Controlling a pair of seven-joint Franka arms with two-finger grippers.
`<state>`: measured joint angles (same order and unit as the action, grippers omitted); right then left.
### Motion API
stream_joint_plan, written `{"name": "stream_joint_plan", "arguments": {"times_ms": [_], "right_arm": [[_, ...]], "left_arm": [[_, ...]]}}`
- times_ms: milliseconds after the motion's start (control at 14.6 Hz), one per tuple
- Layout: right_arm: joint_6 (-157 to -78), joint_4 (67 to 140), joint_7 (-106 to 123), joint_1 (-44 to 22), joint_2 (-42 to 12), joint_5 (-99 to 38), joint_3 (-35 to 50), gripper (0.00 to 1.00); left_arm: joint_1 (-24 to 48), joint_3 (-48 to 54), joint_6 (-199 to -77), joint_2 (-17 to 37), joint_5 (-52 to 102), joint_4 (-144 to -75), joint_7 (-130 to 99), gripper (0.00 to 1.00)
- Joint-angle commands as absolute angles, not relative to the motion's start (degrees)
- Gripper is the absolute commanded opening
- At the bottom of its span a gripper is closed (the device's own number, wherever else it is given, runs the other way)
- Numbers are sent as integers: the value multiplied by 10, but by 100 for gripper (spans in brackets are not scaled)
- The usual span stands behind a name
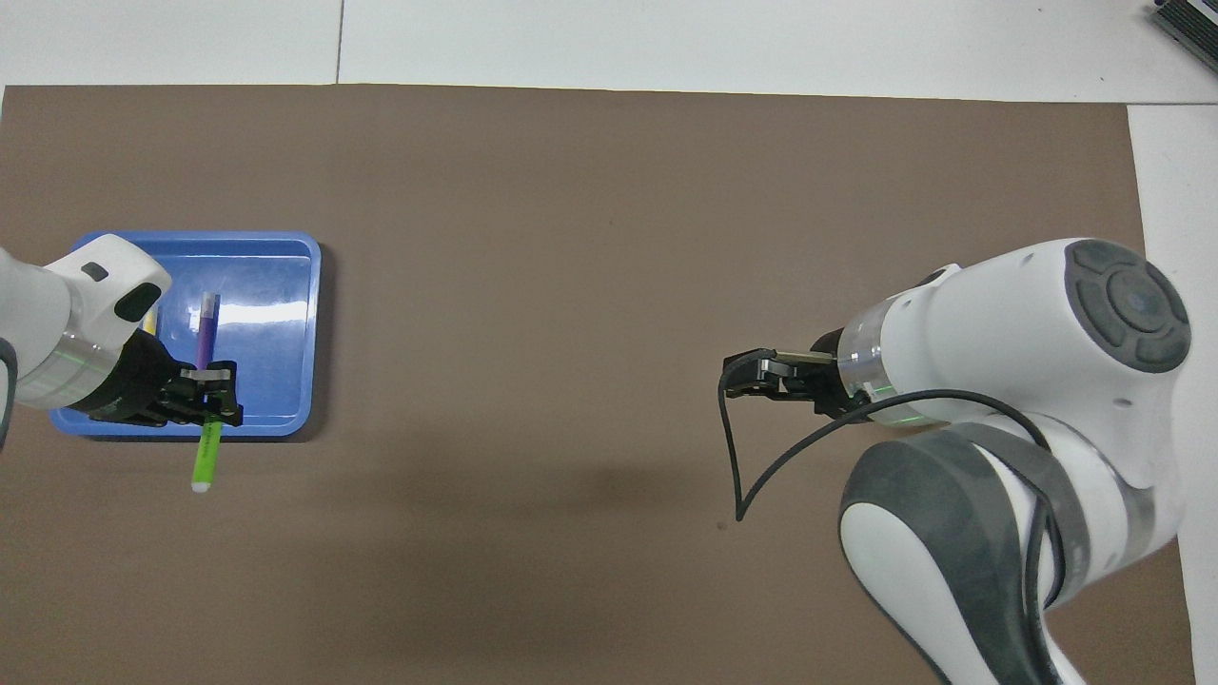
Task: Right arm passes pens to left for tray arrangement
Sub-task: 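Lower the green pen into the tray and open the left gripper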
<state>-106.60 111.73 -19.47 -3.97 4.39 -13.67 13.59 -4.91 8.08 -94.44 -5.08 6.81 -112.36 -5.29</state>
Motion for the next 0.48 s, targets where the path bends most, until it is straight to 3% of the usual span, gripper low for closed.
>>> {"name": "stream_joint_plan", "arguments": {"times_ms": [0, 205, 410], "right_arm": [[-1022, 1114, -59, 10, 59, -85, 142, 100], [-1026, 1102, 53, 51, 55, -62, 142, 100], [-1034, 1100, 54, 31, 48, -46, 125, 100]], "left_arm": [[-69, 85, -984, -28, 26, -1135, 9, 0], [-76, 85, -1026, 2, -4, -1136, 28, 0], [-76, 85, -1074, 25, -17, -1147, 29, 0]]}}
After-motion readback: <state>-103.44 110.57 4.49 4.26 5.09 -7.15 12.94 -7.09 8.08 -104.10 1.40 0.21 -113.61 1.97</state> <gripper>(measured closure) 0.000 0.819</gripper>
